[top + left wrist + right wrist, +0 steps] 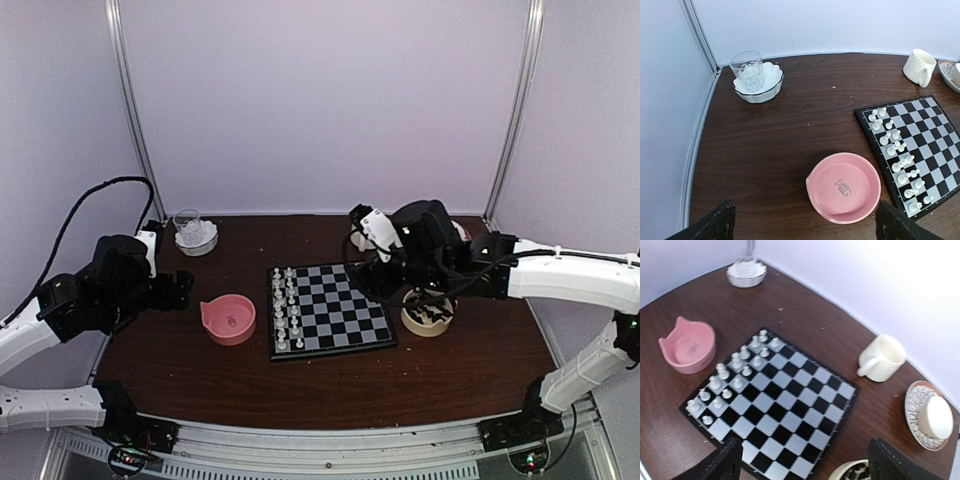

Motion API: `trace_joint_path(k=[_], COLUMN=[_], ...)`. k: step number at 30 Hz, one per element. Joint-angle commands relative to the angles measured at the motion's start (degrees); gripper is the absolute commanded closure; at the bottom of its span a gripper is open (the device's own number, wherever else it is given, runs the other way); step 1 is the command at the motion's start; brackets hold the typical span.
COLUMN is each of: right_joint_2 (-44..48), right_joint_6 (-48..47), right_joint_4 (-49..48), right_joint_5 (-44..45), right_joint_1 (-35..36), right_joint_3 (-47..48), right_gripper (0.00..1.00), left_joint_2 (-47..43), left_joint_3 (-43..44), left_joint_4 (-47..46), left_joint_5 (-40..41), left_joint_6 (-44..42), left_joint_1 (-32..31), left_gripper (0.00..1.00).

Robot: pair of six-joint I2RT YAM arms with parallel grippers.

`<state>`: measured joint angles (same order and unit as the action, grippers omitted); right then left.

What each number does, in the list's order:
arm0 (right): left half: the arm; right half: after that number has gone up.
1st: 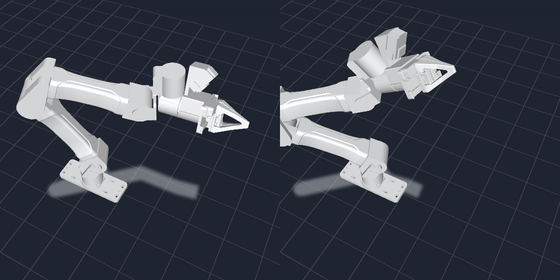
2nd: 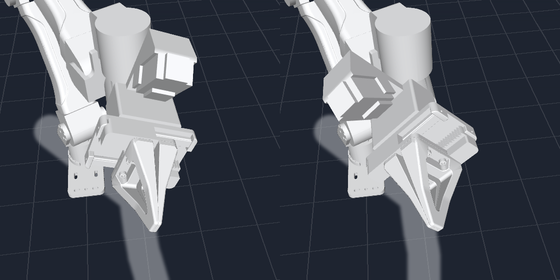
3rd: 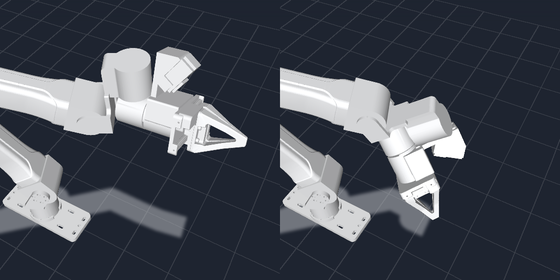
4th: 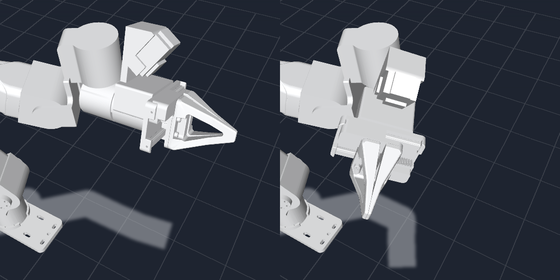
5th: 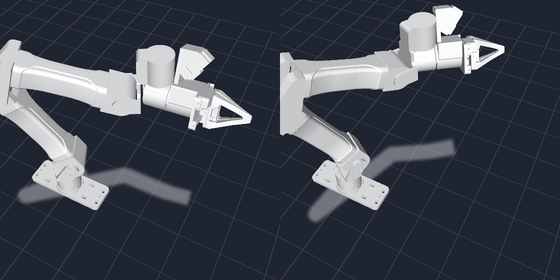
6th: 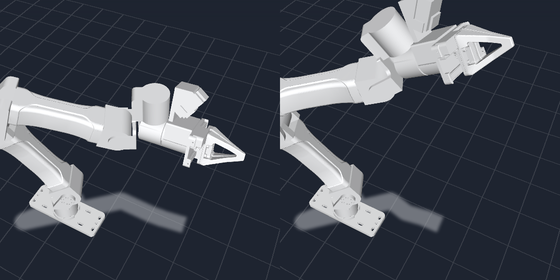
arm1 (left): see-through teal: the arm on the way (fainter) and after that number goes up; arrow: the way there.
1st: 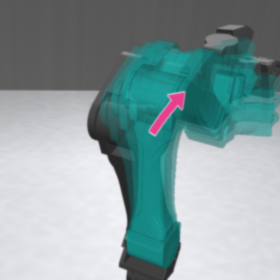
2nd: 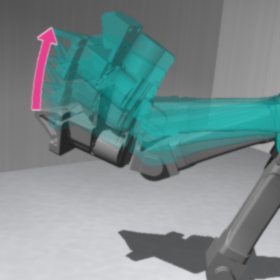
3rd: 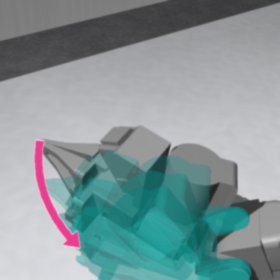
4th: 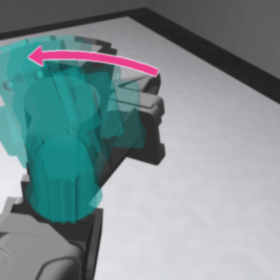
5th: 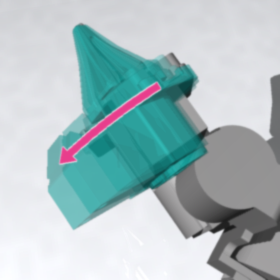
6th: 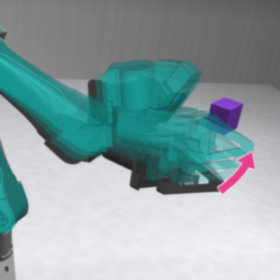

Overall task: Set up the chess pieces on the board
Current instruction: Reset both arms

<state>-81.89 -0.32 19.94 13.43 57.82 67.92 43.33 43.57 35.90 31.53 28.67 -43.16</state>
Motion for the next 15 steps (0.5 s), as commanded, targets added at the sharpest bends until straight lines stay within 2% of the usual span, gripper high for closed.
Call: trace_joint_path(k=[1,4,8,11,15], right_joint_2=[10.86,19.4,27.88,30.12,29.83], right_joint_6=[2.35,2.81,4.21,1.85,-3.76], right_joint_4=[-13.62,-18.84,-17.65,-16.75,-23.18], right_joint_5=[14.48,16.75,14.09,14.16,13.93], right_joint_1=[-3.0,-6.75,-13.47,-16.79,-23.04], right_joint_3=[-10.82,-18.45,-22.99,-24.71,-29.97], right_gripper=[0.02,0.0,0.0,0.0,0.01], left_joint_2=[-1.54,-3.81,-5.82,-4.83,-0.96], left_joint_3=[-1.48,-6.08,-12.33,-12.92,-13.18], left_joint_4=[-7.03,-14.2,-24.85,-26.41,-29.04], left_joint_5=[3.6,5.71,6.57,9.4,13.0], left_joint_6=[-8.26,-13.78,-21.92,-25.01,-28.07], left_joint_1=[0.44,0.44,0.49,0.61,3.23], left_gripper=[0.02,0.02,0.02,0.02,0.02])
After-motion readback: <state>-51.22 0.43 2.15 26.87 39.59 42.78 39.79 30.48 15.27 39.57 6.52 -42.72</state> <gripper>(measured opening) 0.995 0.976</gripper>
